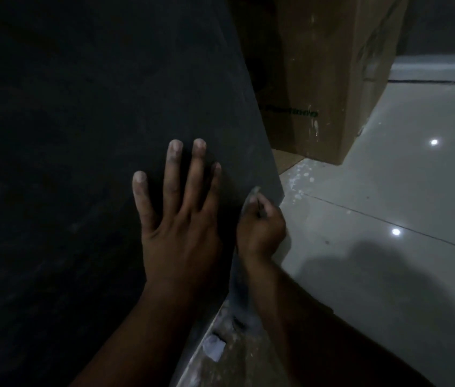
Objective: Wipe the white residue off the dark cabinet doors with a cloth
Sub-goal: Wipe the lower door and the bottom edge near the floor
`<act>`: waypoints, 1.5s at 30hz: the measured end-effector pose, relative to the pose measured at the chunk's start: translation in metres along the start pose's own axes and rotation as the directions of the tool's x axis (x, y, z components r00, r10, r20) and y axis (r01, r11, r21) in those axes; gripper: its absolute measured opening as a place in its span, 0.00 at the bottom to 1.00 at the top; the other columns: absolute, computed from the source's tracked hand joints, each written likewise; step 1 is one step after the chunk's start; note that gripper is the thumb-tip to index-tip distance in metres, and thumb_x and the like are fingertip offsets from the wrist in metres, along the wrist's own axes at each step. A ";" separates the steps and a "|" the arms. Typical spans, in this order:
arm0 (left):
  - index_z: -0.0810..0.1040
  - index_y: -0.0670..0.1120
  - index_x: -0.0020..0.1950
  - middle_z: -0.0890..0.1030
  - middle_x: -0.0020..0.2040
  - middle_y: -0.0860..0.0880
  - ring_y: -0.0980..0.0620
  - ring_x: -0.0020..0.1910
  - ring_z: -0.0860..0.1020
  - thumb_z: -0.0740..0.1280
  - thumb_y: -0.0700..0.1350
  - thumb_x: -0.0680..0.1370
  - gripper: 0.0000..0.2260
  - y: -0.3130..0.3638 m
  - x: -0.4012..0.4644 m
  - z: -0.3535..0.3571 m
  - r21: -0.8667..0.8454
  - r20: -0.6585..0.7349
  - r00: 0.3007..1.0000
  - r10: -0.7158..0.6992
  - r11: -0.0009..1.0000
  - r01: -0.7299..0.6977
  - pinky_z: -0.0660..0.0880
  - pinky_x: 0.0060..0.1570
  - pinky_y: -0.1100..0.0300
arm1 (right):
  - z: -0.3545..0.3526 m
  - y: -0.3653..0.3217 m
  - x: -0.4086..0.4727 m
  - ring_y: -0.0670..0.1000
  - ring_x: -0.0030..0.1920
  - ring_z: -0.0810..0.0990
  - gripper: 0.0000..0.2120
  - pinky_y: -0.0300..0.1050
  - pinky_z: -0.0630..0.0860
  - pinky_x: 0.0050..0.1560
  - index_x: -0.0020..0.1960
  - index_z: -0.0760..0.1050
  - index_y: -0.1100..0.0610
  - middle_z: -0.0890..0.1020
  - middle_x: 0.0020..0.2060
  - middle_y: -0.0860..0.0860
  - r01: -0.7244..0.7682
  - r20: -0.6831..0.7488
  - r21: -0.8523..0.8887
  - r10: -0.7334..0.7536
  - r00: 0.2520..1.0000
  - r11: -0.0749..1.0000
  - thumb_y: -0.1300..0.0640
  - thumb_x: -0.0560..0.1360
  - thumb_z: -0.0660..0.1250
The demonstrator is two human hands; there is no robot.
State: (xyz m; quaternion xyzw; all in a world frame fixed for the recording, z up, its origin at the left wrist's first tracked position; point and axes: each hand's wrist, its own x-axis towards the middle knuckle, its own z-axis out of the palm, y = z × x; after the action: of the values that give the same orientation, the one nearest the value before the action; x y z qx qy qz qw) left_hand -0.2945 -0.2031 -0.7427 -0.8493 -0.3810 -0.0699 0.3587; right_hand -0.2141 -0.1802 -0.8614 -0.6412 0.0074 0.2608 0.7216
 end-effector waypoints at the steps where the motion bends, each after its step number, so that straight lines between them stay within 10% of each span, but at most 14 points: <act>1: 0.62 0.48 0.83 0.46 0.86 0.44 0.40 0.84 0.41 0.53 0.54 0.84 0.28 0.001 0.002 0.001 -0.002 0.000 1.000 0.007 1.000 -0.007 0.28 0.76 0.36 | 0.004 -0.003 0.002 0.42 0.54 0.80 0.11 0.21 0.67 0.50 0.62 0.84 0.56 0.86 0.56 0.51 0.032 0.011 0.012 -0.032 0.999 0.999 0.58 0.81 0.69; 6: 0.63 0.49 0.83 0.46 0.86 0.44 0.40 0.84 0.40 0.53 0.60 0.86 0.28 0.010 0.020 0.003 -0.015 0.001 1.000 0.013 1.000 -0.013 0.27 0.75 0.37 | 0.004 0.000 -0.001 0.38 0.53 0.78 0.10 0.20 0.68 0.53 0.59 0.84 0.62 0.84 0.52 0.53 0.305 0.084 0.001 -0.304 0.949 0.952 0.65 0.79 0.70; 12: 0.60 0.49 0.84 0.42 0.86 0.43 0.39 0.83 0.37 0.47 0.56 0.82 0.31 0.014 0.038 0.007 0.041 0.056 0.996 0.066 0.997 -0.068 0.27 0.75 0.35 | 0.008 0.005 0.049 0.47 0.55 0.80 0.12 0.15 0.63 0.39 0.62 0.83 0.61 0.86 0.58 0.56 -0.135 -0.056 0.039 0.137 0.989 0.990 0.62 0.82 0.66; 20: 0.57 0.50 0.85 0.37 0.85 0.42 0.38 0.83 0.34 0.51 0.61 0.85 0.29 0.027 0.057 0.019 0.052 0.078 0.991 0.110 0.992 -0.114 0.24 0.72 0.34 | 0.019 0.004 0.083 0.29 0.46 0.76 0.12 0.16 0.65 0.46 0.62 0.84 0.56 0.82 0.51 0.47 0.198 0.016 -0.087 -0.197 0.980 0.976 0.55 0.82 0.68; 30: 0.49 0.49 0.86 0.31 0.83 0.41 0.37 0.81 0.29 0.43 0.57 0.85 0.30 0.026 0.058 0.017 0.071 0.130 0.980 0.154 0.984 -0.164 0.20 0.70 0.36 | 0.010 0.035 0.109 0.57 0.59 0.82 0.16 0.42 0.73 0.59 0.58 0.84 0.61 0.86 0.55 0.56 -0.220 -0.099 -0.302 0.198 0.975 0.928 0.52 0.84 0.62; 36: 0.50 0.48 0.86 0.32 0.83 0.40 0.36 0.81 0.31 0.45 0.58 0.85 0.30 0.024 0.056 0.016 0.058 0.125 0.978 0.164 0.983 -0.172 0.23 0.73 0.37 | 0.012 0.024 0.099 0.44 0.48 0.78 0.13 0.30 0.67 0.46 0.60 0.85 0.58 0.87 0.53 0.53 -0.026 -0.009 -0.267 0.025 1.000 0.963 0.54 0.83 0.65; 45: 0.49 0.48 0.86 0.32 0.83 0.42 0.38 0.81 0.30 0.45 0.51 0.86 0.27 0.012 0.034 0.010 0.027 0.143 0.976 0.163 0.985 -0.169 0.21 0.73 0.41 | 0.005 0.022 0.102 0.61 0.59 0.82 0.16 0.43 0.70 0.53 0.57 0.81 0.64 0.84 0.56 0.60 -0.066 0.022 -0.569 0.095 0.995 0.820 0.54 0.84 0.60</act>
State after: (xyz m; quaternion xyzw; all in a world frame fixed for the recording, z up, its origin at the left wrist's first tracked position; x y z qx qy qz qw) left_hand -0.2640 -0.1817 -0.7430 -0.8739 -0.3343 0.0275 0.3519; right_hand -0.1355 -0.1373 -0.9160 -0.8191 -0.0614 0.2973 0.4867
